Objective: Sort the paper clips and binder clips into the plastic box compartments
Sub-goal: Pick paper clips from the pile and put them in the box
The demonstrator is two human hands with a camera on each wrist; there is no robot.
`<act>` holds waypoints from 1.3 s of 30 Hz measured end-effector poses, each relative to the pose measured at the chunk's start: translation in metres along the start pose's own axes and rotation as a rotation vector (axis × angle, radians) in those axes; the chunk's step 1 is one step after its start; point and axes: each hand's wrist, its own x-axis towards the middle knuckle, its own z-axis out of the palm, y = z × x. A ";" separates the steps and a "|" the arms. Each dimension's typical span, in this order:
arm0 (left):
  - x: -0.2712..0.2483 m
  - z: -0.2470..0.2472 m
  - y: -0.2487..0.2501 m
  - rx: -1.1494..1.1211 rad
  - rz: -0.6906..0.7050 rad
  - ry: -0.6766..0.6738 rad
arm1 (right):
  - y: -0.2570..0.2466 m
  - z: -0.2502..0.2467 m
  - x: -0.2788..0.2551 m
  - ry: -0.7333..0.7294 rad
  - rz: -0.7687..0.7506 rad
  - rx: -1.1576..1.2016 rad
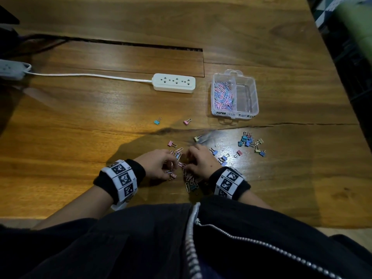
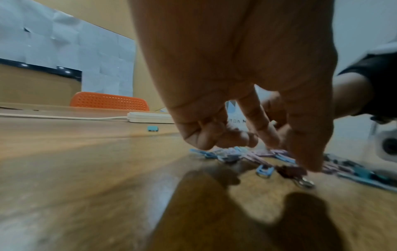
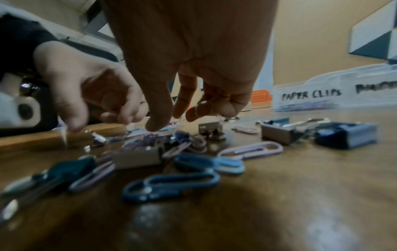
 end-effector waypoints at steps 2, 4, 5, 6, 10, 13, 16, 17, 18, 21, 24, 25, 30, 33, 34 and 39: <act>0.000 0.005 0.002 0.040 0.003 -0.047 | 0.006 -0.003 -0.003 0.070 0.018 0.086; 0.001 0.011 0.004 0.106 0.022 -0.052 | 0.014 -0.007 -0.007 0.137 0.072 0.143; 0.001 0.013 0.004 0.138 0.033 -0.048 | 0.019 -0.009 -0.009 0.146 0.102 0.148; 0.002 0.014 0.004 0.159 0.038 -0.046 | 0.023 -0.011 -0.011 0.134 0.128 0.143; 0.004 0.013 0.002 0.065 0.024 0.004 | 0.035 -0.016 -0.015 0.043 0.180 0.136; 0.010 0.002 -0.001 -0.139 -0.029 0.246 | 0.039 -0.020 -0.013 0.119 0.183 0.146; 0.016 -0.009 -0.005 -0.261 -0.166 0.529 | 0.031 -0.018 -0.013 0.195 0.153 0.131; 0.017 -0.010 -0.007 -0.243 -0.232 0.559 | 0.026 -0.014 -0.013 0.187 0.113 0.125; 0.017 -0.010 -0.008 -0.213 -0.300 0.541 | 0.021 -0.010 -0.014 0.158 0.069 0.123; 0.014 -0.003 -0.009 -0.230 -0.411 0.389 | 0.003 -0.002 -0.014 -0.008 -0.011 0.079; 0.008 0.009 -0.006 -0.298 -0.389 0.362 | -0.008 -0.001 -0.003 -0.109 -0.063 -0.135; 0.005 0.013 -0.004 -0.265 -0.376 0.369 | -0.009 -0.001 0.000 -0.116 -0.080 -0.192; -0.002 0.030 0.007 -0.008 -0.332 0.343 | -0.014 0.000 0.010 -0.087 -0.125 -0.179; 0.001 0.031 0.012 0.046 -0.279 0.303 | -0.015 -0.001 0.012 -0.090 -0.117 -0.130; 0.002 0.031 0.013 0.060 -0.257 0.299 | -0.016 -0.001 0.012 -0.089 -0.114 -0.118; 0.009 0.032 0.027 0.105 -0.141 0.351 | -0.012 -0.001 0.011 -0.068 -0.108 -0.141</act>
